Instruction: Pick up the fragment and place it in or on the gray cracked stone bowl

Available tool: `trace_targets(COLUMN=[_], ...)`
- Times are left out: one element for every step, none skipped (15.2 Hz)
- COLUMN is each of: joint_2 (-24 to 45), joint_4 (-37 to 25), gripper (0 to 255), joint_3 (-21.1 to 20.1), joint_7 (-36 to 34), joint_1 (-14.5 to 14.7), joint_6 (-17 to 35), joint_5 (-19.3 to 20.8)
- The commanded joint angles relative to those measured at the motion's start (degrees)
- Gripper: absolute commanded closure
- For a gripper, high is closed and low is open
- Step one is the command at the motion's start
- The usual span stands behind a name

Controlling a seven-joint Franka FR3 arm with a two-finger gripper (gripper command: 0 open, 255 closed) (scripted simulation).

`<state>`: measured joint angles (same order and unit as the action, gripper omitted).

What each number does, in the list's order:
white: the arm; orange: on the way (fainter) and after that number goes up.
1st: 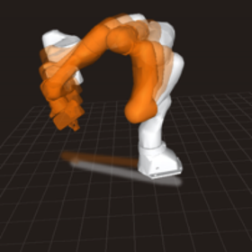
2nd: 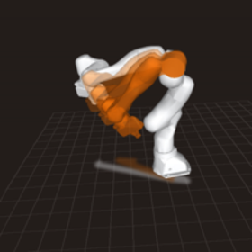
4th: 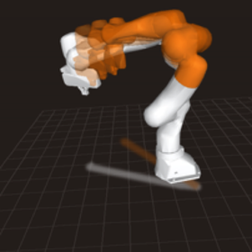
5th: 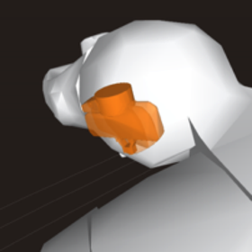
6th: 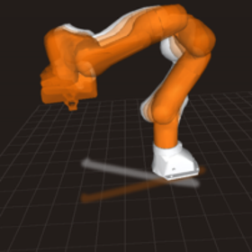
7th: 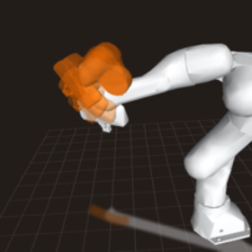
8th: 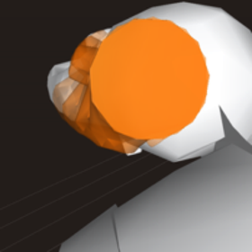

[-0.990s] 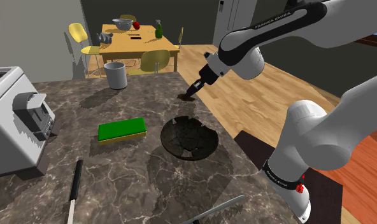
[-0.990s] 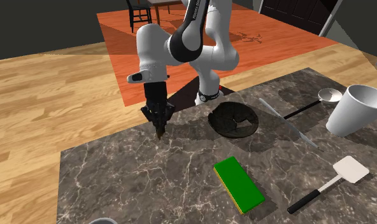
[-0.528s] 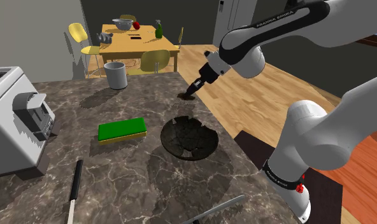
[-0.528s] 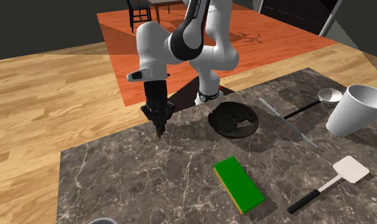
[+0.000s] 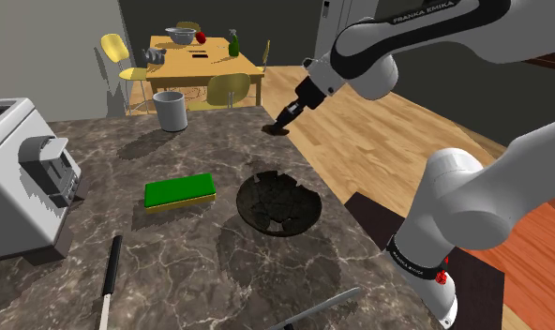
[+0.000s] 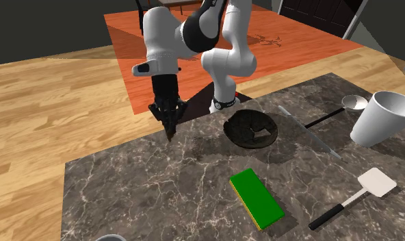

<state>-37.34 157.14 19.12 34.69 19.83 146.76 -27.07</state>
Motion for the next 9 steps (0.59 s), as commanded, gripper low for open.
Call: trace_targets(joint_2=[-0.6,-1.0,-1.3,-1.5,-1.8,-2.1,-2.3,-2.5,-2.7], joint_4=[-0.9,-1.4,-1.9,-2.5,-3.0,-3.5,-4.1,-4.7,-5.3], gripper=[255,255,255,255,255,255,255,255,255], joint_3=[-0.7,-1.0,-1.3,-1.6,-1.9,-2.1,-2.3,-2.6,-2.8], joint_7=[-1.2,-1.8,-2.3,-2.8,-3.3,-3.8,-4.3,-4.8,-5.2], joint_1=[-0.7,-1.0,-1.3,-1.6,-1.9,-2.1,-2.4,-2.6,-2.8], joint_6=[-1.6,-2.4,-3.2,-4.0,-4.7,-5.5,-6.3,-7.1,-7.8], joint_5=[0.8,1.1,1.5,1.8,2.2,2.5,2.8,3.0,3.3])
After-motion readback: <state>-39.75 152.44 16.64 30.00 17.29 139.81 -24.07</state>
